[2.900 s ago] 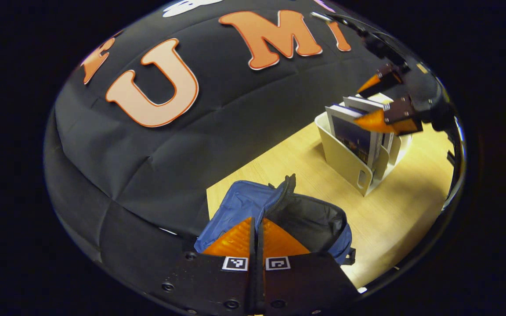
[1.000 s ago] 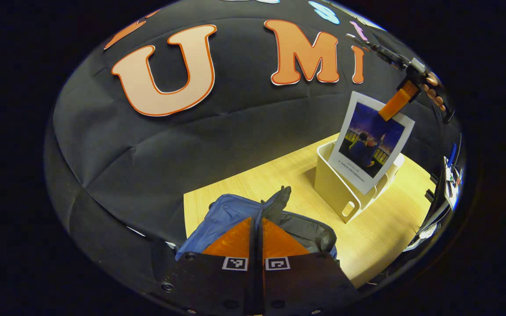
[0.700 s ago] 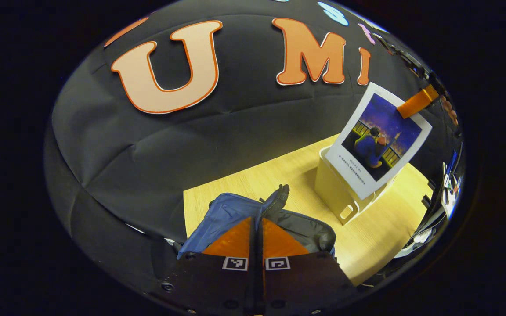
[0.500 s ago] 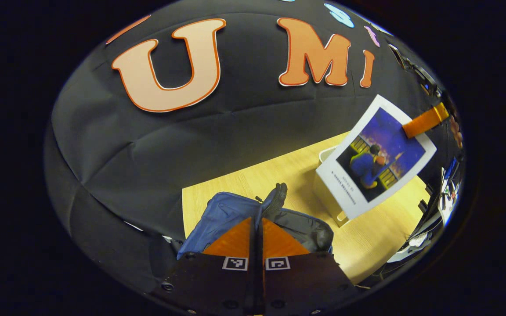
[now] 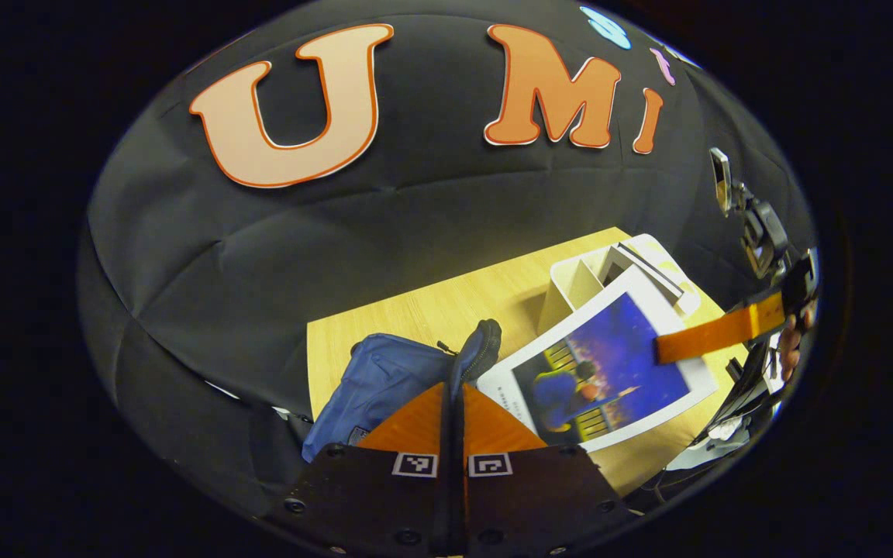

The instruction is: Open the schoolbag, grab two books from the bookshelf and put them into the schoolbag.

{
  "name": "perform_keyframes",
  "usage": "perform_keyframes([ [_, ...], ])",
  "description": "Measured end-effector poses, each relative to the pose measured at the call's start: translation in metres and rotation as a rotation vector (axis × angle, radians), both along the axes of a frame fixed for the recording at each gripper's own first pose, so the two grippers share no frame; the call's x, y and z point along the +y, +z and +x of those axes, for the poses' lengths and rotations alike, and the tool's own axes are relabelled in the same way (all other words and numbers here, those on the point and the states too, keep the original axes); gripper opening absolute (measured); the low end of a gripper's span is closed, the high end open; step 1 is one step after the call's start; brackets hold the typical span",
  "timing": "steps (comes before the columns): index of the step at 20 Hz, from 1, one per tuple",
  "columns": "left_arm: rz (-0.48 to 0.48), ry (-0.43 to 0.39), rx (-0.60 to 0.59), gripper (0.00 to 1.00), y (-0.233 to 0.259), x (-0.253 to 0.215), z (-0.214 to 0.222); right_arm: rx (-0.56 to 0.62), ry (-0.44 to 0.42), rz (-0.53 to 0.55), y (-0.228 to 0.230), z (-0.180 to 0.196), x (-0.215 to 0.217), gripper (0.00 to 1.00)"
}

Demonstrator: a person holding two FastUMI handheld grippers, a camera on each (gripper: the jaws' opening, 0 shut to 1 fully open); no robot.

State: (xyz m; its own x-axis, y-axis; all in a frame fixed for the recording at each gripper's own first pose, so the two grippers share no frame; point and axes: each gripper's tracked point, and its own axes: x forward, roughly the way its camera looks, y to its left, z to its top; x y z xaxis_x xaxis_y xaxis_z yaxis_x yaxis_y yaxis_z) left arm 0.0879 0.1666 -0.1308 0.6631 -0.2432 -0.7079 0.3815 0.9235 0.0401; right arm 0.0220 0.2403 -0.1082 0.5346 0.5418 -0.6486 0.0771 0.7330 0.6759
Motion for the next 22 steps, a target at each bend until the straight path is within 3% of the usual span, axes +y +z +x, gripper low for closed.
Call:
perform_keyframes([
  [5, -0.017, -0.022, 0.018, 0.00, -0.007, -0.009, -0.007, 0.051, -0.060, 0.070, -0.040, 0.003, 0.045, 0.22],
  [14, -0.046, -0.101, 0.036, 0.01, -0.009, -0.025, -0.024, 0.018, -0.207, 0.141, -0.098, 0.016, 0.108, 0.21],
  [19, -0.070, -0.117, 0.051, 0.00, -0.014, -0.031, -0.031, -0.019, -0.178, 0.134, -0.120, 0.019, 0.143, 0.22],
  [22, -0.074, -0.098, 0.052, 0.01, -0.016, -0.026, -0.031, 0.005, -0.152, 0.134, -0.122, 0.021, 0.144, 0.33],
])
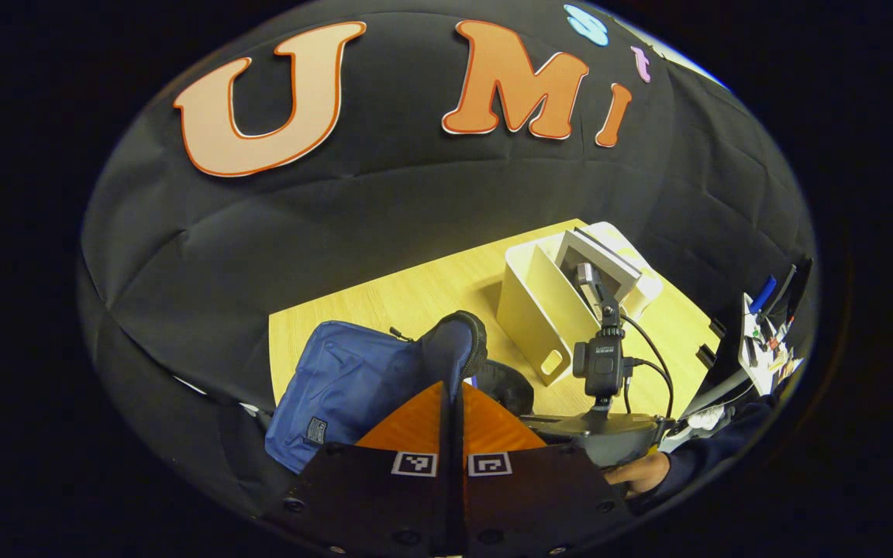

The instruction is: Open the schoolbag, grab two books from the bookshelf and put them into the schoolbag.

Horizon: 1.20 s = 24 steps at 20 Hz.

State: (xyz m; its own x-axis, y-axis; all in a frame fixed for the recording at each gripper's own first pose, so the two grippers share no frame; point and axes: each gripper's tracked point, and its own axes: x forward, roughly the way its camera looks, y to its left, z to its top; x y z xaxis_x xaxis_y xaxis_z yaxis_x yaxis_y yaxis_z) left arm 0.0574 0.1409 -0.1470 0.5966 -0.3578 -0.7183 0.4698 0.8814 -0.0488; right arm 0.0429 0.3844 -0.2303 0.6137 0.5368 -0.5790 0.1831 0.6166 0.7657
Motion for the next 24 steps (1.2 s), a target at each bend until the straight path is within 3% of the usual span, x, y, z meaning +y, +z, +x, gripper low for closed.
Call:
perform_keyframes([
  [1, -0.006, 0.005, 0.005, 0.01, -0.001, 0.000, 0.000, -0.010, 0.016, -0.028, -0.001, 0.001, -0.002, 0.35],
  [2, -0.005, 0.008, 0.002, 0.01, -0.003, 0.001, 0.001, -0.004, 0.060, -0.047, -0.002, -0.003, -0.003, 0.63],
  [4, -0.002, 0.014, 0.006, 0.01, -0.005, 0.001, 0.001, 0.009, 0.106, -0.100, -0.006, -0.008, -0.013, 0.74],
  [5, -0.003, 0.012, 0.003, 0.00, -0.005, -0.001, 0.003, -0.006, 0.102, -0.128, -0.003, -0.005, -0.020, 0.99],
  [6, -0.001, 0.012, 0.003, 0.01, -0.006, -0.003, 0.003, -0.032, 0.092, -0.156, 0.002, -0.004, -0.030, 0.91],
  [9, 0.002, 0.026, 0.011, 0.00, -0.012, -0.002, 0.001, -0.073, 0.118, -0.262, 0.012, -0.002, -0.056, 0.96],
  [15, 0.011, 0.032, 0.009, 0.00, -0.014, -0.007, -0.002, -0.221, 0.144, -0.524, 0.059, 0.012, -0.117, 0.97],
  [24, 0.007, 0.050, 0.007, 0.00, -0.021, -0.010, -0.006, -0.274, 0.128, -0.845, 0.127, 0.041, -0.242, 0.97],
])
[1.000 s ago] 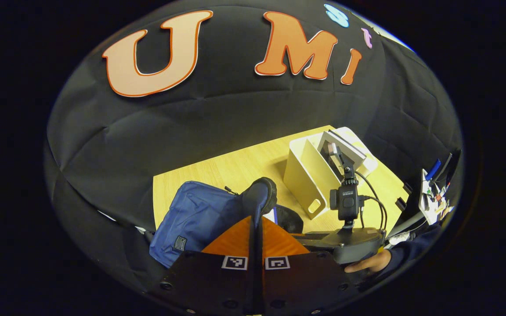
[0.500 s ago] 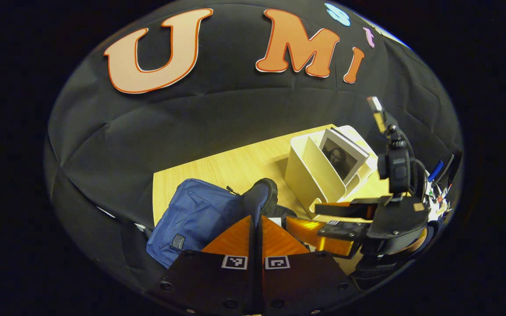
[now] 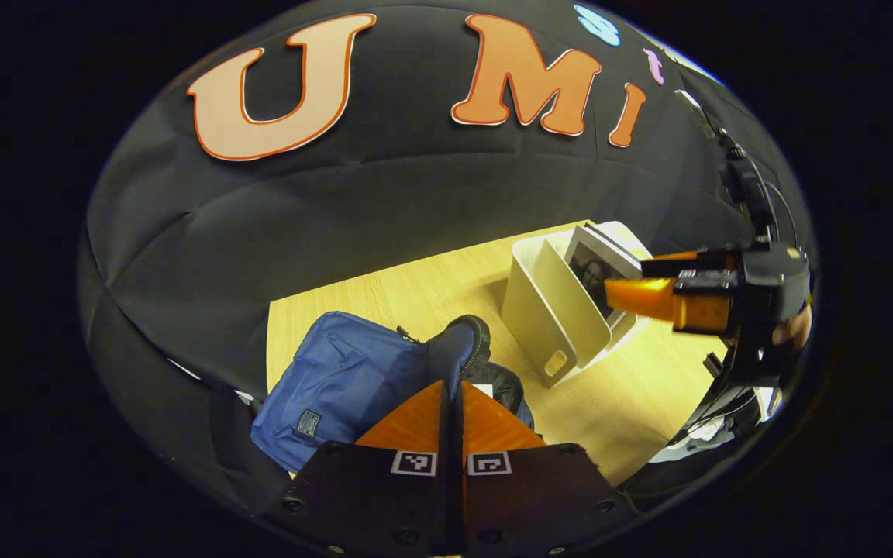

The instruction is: Open the schoolbag, grab two books from the bookshelf and put them into the schoolbag.

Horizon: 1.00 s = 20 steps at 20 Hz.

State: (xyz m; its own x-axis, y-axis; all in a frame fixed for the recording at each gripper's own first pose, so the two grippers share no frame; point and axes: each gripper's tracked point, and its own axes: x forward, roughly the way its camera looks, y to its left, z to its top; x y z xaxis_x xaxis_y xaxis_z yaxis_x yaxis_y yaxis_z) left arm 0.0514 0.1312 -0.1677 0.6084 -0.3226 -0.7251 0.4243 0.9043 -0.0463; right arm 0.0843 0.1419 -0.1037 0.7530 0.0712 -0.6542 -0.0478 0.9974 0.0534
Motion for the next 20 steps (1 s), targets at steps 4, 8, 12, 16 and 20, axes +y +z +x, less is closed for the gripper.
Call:
perform_keyframes([
  [4, 0.000, 0.013, -0.002, 0.00, -0.001, -0.001, -0.001, 0.059, -0.006, -0.054, 0.015, 0.016, -0.044, 0.97],
  [8, -0.023, 0.035, 0.012, 0.00, -0.006, -0.003, -0.005, 0.151, -0.017, -0.072, 0.009, 0.028, -0.073, 0.97],
  [12, -0.028, 0.054, 0.012, 0.00, -0.007, -0.002, -0.006, 0.255, -0.008, -0.101, -0.020, 0.045, -0.090, 0.95],
  [16, -0.038, 0.066, 0.028, 0.00, -0.012, -0.003, -0.007, 0.350, -0.001, -0.110, -0.052, 0.058, -0.093, 0.79],
  [20, -0.042, 0.078, 0.039, 0.00, -0.016, -0.003, -0.006, 0.444, -0.021, -0.089, -0.067, 0.059, -0.091, 0.38],
])
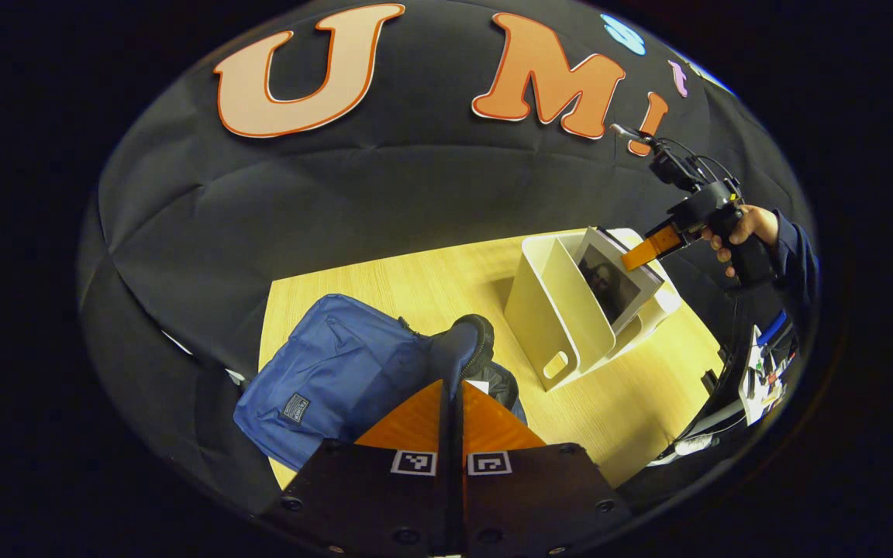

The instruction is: Open the schoolbag, grab two books from the bookshelf and put them into the schoolbag.

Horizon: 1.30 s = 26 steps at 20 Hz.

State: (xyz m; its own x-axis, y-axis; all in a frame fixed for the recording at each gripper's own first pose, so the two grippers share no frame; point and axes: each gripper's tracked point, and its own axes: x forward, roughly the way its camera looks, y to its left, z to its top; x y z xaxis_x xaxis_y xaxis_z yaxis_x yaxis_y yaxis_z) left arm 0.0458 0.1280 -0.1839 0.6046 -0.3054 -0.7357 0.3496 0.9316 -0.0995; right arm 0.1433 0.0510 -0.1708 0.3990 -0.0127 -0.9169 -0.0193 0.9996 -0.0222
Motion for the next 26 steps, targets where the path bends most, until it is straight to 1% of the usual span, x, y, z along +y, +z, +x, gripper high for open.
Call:
perform_keyframes([
  [1, -0.002, 0.000, 0.000, 0.01, -0.001, 0.000, 0.001, 0.004, 0.001, 0.006, -0.002, 0.001, 0.002, 0.28],
  [2, -0.004, 0.002, 0.003, 0.00, -0.001, 0.000, 0.000, 0.012, -0.001, 0.010, -0.004, 0.001, 0.003, 0.34],
  [7, -0.009, 0.000, 0.004, 0.00, -0.002, 0.000, 0.001, 0.017, -0.003, 0.052, 0.008, -0.004, -0.002, 0.26],
  [8, -0.010, -0.001, 0.004, 0.00, -0.002, 0.000, 0.002, 0.010, -0.001, 0.062, 0.015, -0.007, -0.003, 0.34],
  [9, -0.010, -0.003, 0.006, 0.00, -0.002, -0.001, 0.002, 0.000, -0.002, 0.067, 0.024, -0.008, -0.005, 0.25],
  [12, -0.011, -0.010, 0.004, 0.00, -0.003, -0.001, 0.002, -0.052, 0.009, 0.067, 0.057, -0.010, -0.012, 0.24],
  [19, -0.009, -0.019, 0.004, 0.00, -0.003, -0.001, 0.002, -0.194, 0.010, 0.125, 0.148, -0.023, -0.029, 0.24],
  [21, -0.005, -0.020, 0.003, 0.01, -0.002, -0.001, 0.003, -0.212, -0.005, 0.160, 0.163, -0.030, -0.033, 0.24],
  [24, 0.001, -0.020, 0.000, 0.00, -0.002, 0.000, 0.004, -0.239, -0.021, 0.239, 0.174, -0.043, -0.034, 0.24],
  [26, 0.006, -0.017, 0.005, 0.00, -0.002, 0.001, 0.003, -0.262, -0.050, 0.327, 0.177, -0.051, -0.032, 0.24],
])
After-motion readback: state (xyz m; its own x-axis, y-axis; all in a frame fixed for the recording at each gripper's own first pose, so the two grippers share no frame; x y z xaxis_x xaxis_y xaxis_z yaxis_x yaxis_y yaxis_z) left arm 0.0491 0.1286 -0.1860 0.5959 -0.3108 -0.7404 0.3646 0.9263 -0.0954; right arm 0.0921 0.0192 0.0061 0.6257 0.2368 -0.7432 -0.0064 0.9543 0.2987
